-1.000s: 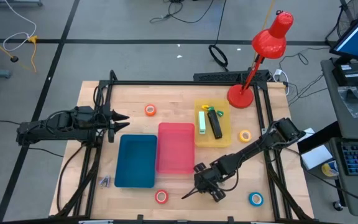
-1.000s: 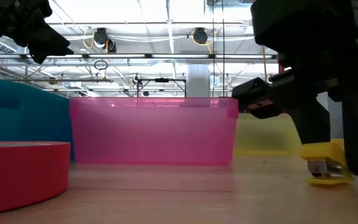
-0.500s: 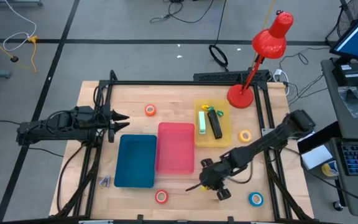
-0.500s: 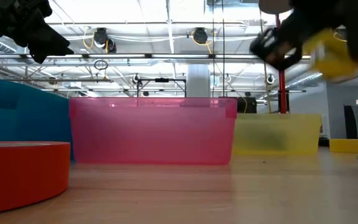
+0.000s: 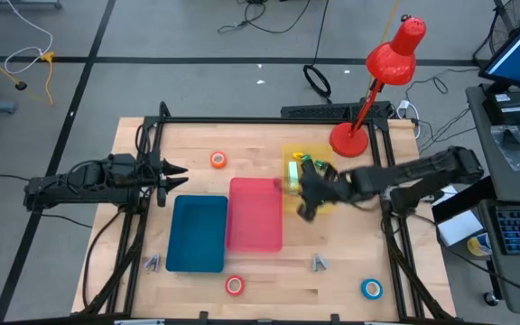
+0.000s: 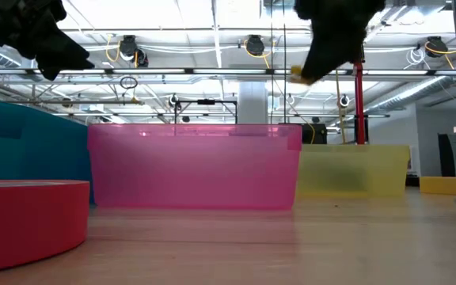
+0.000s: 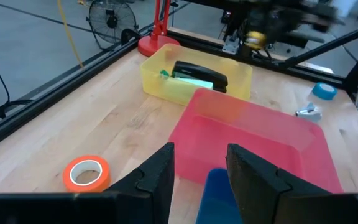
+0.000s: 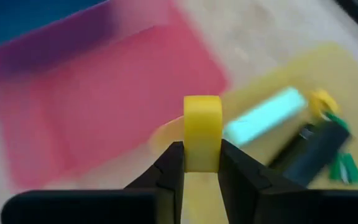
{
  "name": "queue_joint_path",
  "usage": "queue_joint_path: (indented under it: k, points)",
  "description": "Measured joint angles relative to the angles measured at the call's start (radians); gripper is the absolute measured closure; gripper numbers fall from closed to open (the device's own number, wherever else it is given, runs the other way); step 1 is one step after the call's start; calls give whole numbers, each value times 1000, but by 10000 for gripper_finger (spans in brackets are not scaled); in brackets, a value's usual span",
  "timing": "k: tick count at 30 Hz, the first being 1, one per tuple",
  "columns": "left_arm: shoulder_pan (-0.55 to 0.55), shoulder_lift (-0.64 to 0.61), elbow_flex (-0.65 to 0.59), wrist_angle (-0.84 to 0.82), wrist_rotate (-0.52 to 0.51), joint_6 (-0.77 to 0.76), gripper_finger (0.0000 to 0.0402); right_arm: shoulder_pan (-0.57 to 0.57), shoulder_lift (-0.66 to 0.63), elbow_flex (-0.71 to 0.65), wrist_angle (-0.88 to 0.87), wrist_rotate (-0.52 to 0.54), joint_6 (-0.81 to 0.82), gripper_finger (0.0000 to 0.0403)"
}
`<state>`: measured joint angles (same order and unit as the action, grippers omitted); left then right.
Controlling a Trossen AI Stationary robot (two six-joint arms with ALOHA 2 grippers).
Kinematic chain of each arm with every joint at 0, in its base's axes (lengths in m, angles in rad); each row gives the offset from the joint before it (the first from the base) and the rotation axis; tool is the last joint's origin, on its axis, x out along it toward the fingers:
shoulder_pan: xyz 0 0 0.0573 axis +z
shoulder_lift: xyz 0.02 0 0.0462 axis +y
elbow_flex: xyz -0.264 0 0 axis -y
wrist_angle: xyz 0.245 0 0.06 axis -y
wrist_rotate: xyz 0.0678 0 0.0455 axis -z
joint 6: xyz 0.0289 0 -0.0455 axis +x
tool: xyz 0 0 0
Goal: Pick and place Stapler, Stapler remover, tape
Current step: Put the yellow stapler into the yellow bin
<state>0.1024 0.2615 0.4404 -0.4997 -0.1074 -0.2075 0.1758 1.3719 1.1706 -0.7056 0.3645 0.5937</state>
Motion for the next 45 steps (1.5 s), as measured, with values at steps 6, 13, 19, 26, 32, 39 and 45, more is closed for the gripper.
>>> queue_joint_path:
  k: [6,13,19,26,32,39,45]
  points:
    - [0,0,0,21,0,-5,256,-188,93,0,-105,-187,169,332]
    - [0,0,0,24,0,-4,256,-230,165,0,-131,-264,183,333]
    - [1,0,0,24,-6,3,256,-220,165,0,-145,-269,236,329]
    - [1,0,0,26,-8,15,256,-220,210,1,-136,-293,236,329]
    - [1,0,0,28,-8,15,256,-220,306,0,-122,-317,200,328]
    - [1,0,0,28,-8,15,256,-222,316,0,-126,-315,188,322]
    - [1,0,0,26,-8,15,256,-222,316,0,-126,-314,172,297]
